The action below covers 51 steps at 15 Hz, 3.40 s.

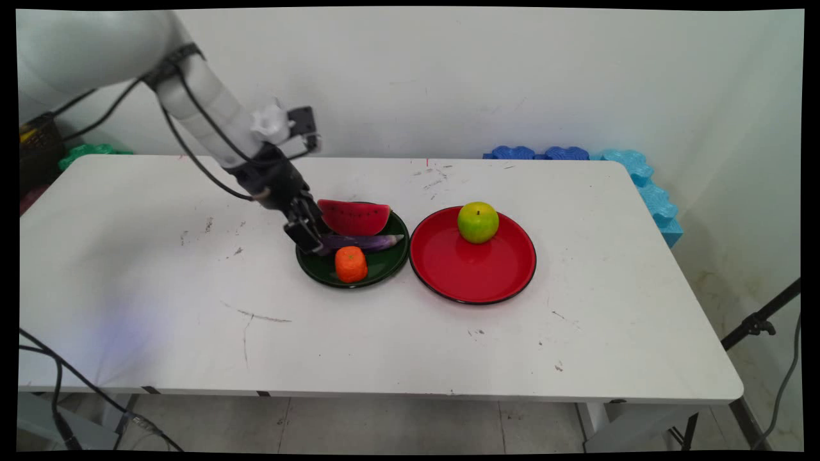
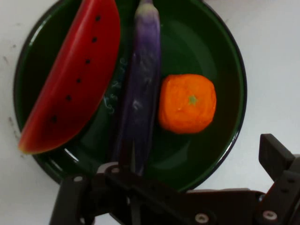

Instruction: Pick up the mandarin from the green plate, then place the picked object on the table

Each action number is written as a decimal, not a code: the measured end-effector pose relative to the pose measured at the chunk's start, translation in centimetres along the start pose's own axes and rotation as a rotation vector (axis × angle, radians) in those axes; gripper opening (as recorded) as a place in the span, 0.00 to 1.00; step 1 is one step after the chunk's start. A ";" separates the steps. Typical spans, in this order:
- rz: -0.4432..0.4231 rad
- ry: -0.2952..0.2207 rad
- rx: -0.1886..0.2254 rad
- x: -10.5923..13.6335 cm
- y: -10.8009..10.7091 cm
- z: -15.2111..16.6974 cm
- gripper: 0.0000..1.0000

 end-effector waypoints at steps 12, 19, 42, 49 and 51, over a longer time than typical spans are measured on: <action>0.006 -0.095 -0.010 3.4 0.1 5.8 0.00; 0.021 -0.105 -0.006 4.6 0.1 6.8 0.00; 0.096 0.004 -0.104 9.0 8.4 -1.6 0.00; 0.118 0.006 -0.108 7.3 9.9 3.0 0.00; 0.123 0.011 -0.104 6.8 10.0 4.3 0.00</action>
